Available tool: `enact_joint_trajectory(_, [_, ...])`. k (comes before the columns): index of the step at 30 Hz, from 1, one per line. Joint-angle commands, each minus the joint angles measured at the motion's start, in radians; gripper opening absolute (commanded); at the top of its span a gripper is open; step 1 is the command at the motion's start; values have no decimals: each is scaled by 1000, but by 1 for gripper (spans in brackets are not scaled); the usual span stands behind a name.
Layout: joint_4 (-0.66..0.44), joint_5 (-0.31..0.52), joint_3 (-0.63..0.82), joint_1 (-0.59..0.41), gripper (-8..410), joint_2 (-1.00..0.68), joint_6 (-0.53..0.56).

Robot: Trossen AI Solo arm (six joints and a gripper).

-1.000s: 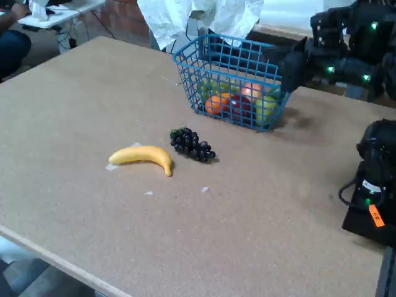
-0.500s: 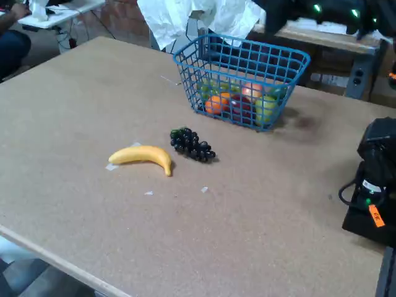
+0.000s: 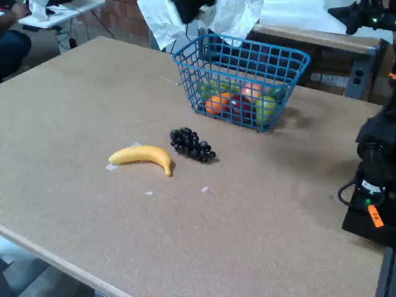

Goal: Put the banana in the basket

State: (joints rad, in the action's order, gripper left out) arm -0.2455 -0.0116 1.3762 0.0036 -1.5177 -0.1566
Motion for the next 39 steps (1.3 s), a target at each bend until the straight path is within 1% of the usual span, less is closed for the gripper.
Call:
enact_joint_trajectory(1, [-110, -10, 141, 5, 0, -161, -5])
enact_joint_trajectory(4, [-166, -10, 192, 7, 0, -253, -5])
enact_joint_trajectory(9, [-195, -11, 193, 12, 1, -335, 4])
enact_joint_trajectory(14, [-230, -55, 190, 26, 16, -354, 26])
enact_joint_trajectory(18, [-228, -61, 189, 38, 30, -340, 50])
enact_joint_trajectory(20, [-229, -63, 189, 43, 41, -333, 42])
enact_joint_trajectory(22, [-237, -92, 189, 44, 60, -329, 15])
enact_joint_trajectory(25, [-244, -152, 188, 44, 104, -330, -2])
enact_joint_trajectory(29, [-224, -158, 187, 45, 175, -338, 11])
enact_joint_trajectory(32, [-212, -156, 187, 47, 219, -338, 23])
enact_joint_trajectory(35, [-203, -155, 187, 50, 244, -355, 23])
enact_joint_trajectory(39, [-194, -156, 187, 64, 251, -430, 67])
